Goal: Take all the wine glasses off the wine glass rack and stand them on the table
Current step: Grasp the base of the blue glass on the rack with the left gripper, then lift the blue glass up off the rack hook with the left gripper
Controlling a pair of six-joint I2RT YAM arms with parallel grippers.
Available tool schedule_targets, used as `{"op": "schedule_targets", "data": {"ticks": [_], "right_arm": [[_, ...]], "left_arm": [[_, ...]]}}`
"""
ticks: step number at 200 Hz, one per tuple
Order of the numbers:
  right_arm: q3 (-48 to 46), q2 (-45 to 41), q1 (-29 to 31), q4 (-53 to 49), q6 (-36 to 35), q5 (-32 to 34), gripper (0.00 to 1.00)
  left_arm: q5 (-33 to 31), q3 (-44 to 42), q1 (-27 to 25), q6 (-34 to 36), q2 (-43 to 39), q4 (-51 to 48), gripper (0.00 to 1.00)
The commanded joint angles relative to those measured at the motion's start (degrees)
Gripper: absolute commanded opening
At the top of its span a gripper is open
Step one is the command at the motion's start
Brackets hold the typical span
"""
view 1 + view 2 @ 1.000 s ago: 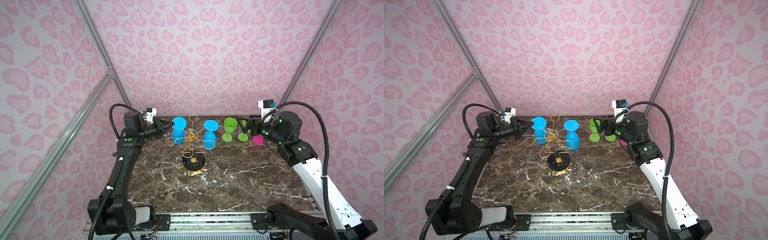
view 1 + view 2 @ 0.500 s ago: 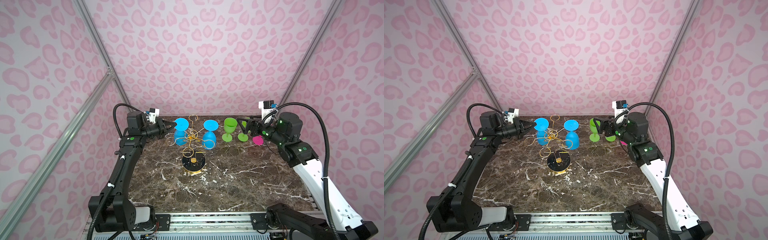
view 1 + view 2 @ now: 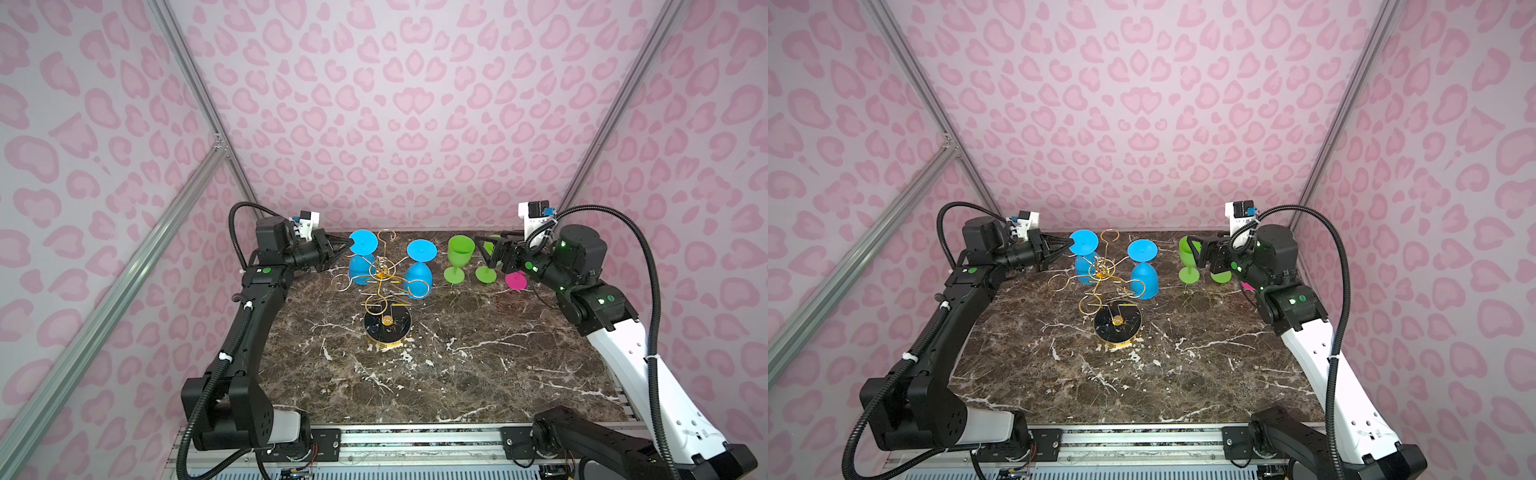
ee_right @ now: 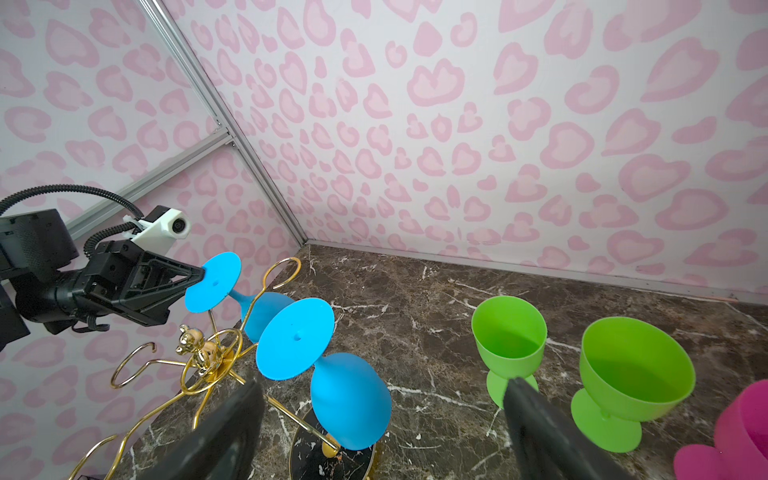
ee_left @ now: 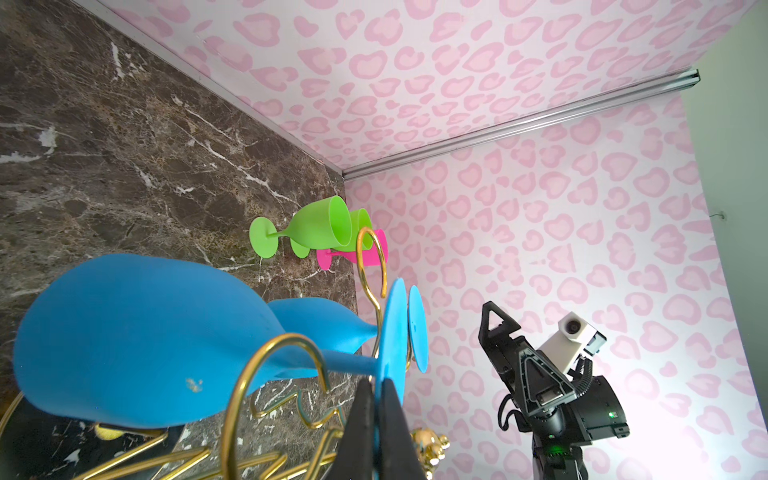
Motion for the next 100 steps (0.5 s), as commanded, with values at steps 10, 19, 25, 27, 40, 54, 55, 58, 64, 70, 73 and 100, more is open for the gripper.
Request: {"op": "schedule_targets", "data": {"ticks": [10,19,25,27,40,54,55,58,64,70,73,100], "right_arm": [[0.08,-0.09,0.09,0.4,-0.37,0.62,0.92],[0.08,-0.1,0.02,0.36,-0.46,0.66,0.92],[0.1,-0.11,0.08,0.24,-0.51,0.77,0.92],[0.14,-0.1,0.03,0.2,-0.5,0.76,0.92],[0.18,-0.18,0.06,0.18,-0.57,0.77,0.92],[0.24,-0.41,0.01,0.04,-0.68,1.0,0.92],[0.26,-0.38,0.01,0.01,-0.72,1.01,0.92],[0.27,-0.36,0.06,-0.04,-0.79,1.02,0.92],[0.41,-0.44,0.02,-0.24,-0.92,1.09,0.92],[0.54,-0.46,0.08,-0.39,-1.06,1.1,0.92],[0.6,-0.4,0.06,-0.57,-1.15,1.15,0.92],[1.28,-0.27,0.02,-0.96,-1.98,1.36,0.92]], "left_arm": [[1.56,2.59,0.05,-1.26,1.11,4.46,0.03],[1.62,3.45,0.02,-1.32,1.6,4.47,0.03],[1.65,3.89,0.04,-1.31,1.91,4.55,0.03],[1.61,4.02,0.04,-1.31,1.97,4.53,0.03],[1.72,4.07,0.03,-1.24,2.67,4.56,0.03],[1.77,6.33,0.22,-1.23,3.41,4.6,0.03],[1.8,6.38,0.25,-1.23,3.45,4.62,0.03],[1.85,6.59,0.31,-1.24,3.53,4.64,0.03],[1.98,6.97,0.45,-1.22,3.81,4.73,0.03],[1.93,7.43,0.69,-1.31,3.99,4.73,0.03],[2.0,7.66,0.9,-1.35,4.14,4.8,0.03],[2.39,10.26,2.92,-2.66,4.72,5.69,0.03]]}}
